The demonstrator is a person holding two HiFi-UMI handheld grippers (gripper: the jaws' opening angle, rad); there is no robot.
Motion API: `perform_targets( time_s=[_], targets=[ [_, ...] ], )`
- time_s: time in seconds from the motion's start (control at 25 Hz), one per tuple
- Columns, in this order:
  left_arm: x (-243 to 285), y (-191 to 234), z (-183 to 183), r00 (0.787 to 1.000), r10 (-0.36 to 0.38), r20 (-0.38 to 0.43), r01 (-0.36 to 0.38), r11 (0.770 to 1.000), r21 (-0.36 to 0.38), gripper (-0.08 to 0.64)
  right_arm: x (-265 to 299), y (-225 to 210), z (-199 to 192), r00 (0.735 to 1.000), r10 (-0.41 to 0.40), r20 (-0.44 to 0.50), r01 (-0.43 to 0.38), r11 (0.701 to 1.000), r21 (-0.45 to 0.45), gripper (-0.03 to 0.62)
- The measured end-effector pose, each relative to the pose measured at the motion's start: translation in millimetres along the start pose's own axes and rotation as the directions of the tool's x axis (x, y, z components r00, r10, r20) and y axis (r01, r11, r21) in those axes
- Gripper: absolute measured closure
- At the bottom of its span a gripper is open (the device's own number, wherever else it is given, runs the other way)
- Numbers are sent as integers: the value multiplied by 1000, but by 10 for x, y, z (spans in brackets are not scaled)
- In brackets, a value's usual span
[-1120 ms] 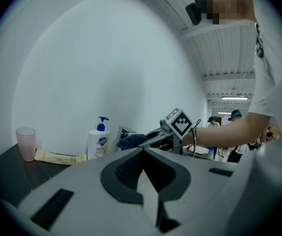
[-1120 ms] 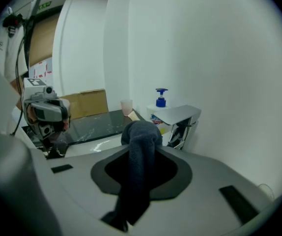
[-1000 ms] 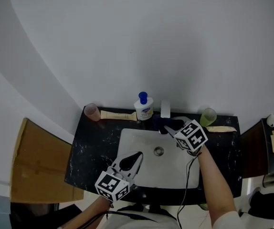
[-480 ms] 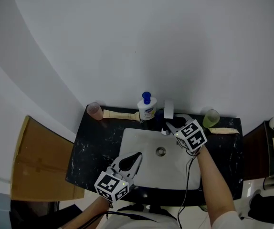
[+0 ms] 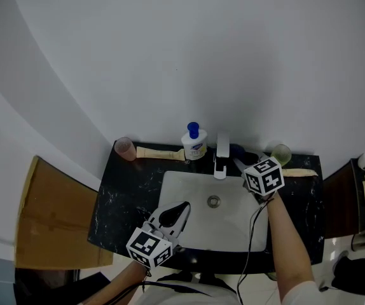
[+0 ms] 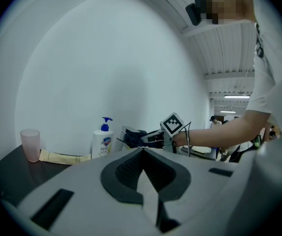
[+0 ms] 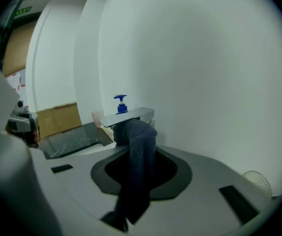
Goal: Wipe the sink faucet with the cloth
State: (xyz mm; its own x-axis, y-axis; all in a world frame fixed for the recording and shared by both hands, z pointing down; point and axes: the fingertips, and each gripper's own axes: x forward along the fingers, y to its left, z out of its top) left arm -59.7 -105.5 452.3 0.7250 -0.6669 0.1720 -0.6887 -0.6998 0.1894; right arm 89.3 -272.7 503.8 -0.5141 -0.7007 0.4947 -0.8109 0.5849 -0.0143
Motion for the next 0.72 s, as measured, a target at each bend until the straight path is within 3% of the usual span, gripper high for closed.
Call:
perform_targets(
  time_s=[0.12, 0.32, 0.72],
  targets=[
    [-13, 6, -24, 1000, 3, -5, -3, 1000, -2, 558, -67, 22, -11, 999, 35, 1, -35, 999, -11, 509],
    [15, -16, 2, 1000, 0, -1, 0, 1000, 2, 558, 38, 370, 58, 991, 128, -44, -133, 981, -141, 508],
    [11, 40, 12, 1000, 8, 1, -8, 1000, 0, 558, -30, -104, -41, 1000, -11, 18, 10, 999, 45, 508]
  ],
)
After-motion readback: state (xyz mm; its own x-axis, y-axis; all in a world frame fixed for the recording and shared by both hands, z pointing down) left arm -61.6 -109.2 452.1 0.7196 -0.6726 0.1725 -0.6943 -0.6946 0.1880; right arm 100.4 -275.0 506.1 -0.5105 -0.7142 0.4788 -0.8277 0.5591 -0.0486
